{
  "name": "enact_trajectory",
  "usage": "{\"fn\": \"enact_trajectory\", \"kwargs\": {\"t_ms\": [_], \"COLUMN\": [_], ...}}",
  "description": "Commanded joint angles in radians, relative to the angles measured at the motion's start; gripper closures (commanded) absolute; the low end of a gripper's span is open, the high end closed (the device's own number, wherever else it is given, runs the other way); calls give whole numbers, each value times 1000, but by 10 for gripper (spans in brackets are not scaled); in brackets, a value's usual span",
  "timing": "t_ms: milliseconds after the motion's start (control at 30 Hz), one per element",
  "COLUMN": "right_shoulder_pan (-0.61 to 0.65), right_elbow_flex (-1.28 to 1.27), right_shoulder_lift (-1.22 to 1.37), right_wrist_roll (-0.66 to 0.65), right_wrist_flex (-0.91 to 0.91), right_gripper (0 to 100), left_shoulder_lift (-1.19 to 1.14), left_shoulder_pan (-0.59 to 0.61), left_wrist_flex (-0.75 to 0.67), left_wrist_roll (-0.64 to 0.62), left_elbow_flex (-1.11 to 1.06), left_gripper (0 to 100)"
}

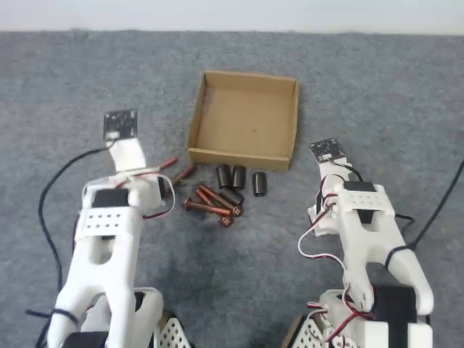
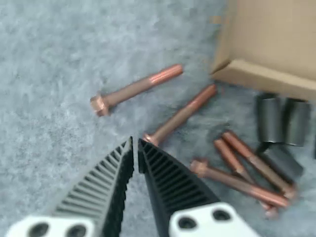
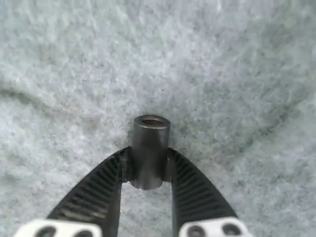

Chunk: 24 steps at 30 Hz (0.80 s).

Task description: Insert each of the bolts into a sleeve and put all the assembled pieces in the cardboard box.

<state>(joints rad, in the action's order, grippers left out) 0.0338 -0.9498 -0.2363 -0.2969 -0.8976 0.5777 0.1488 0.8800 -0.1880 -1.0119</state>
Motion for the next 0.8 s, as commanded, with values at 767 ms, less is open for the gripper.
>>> {"fn": "enact_trajectory", "kwargs": {"t_ms": [767], "right_shoulder_pan": [-2], "right_elbow_flex": [37], "right_shoulder_lift": [7], "right_wrist_roll": [-14], "right_wrist_flex": [13], "right_gripper": [991], "left_shoulder_lift": [-644], "left_shoulder_pan": [-37], "left_wrist_flex": [206], "left_wrist_roll": [-9], "left_elbow_flex": [550], "left_gripper": [987]}}
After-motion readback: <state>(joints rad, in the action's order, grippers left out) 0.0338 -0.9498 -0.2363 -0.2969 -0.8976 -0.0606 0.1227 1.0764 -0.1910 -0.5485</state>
